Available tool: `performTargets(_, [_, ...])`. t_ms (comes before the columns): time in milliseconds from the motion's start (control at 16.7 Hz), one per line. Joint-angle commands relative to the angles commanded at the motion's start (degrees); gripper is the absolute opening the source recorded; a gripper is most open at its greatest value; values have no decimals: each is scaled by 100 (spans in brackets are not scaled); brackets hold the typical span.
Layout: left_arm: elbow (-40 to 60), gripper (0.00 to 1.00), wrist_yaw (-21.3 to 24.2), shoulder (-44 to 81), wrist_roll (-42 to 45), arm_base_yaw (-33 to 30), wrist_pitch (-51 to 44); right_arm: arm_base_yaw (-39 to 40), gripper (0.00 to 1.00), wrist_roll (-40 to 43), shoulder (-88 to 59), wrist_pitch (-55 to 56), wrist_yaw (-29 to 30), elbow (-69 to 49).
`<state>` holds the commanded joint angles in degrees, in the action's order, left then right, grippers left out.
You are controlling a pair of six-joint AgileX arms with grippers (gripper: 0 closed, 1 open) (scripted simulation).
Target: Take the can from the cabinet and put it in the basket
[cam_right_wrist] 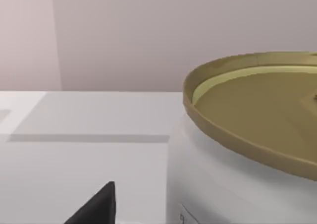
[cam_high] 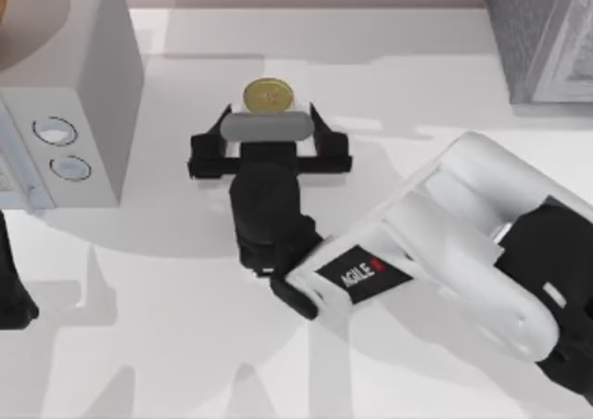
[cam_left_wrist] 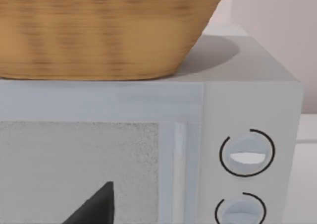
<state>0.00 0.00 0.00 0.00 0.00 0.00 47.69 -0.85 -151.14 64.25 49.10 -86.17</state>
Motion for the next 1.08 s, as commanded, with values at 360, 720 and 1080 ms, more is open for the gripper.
performTargets(360, [0, 100, 0, 0, 0, 0, 0, 158, 100, -8, 115, 164, 154, 227])
performTargets(720, [0, 100, 0, 0, 0, 0, 0, 841, 100, -36, 590, 887, 824, 1552])
performTargets(1080, [0, 100, 0, 0, 0, 0, 0, 893, 100, -39, 634, 981, 896, 1673])
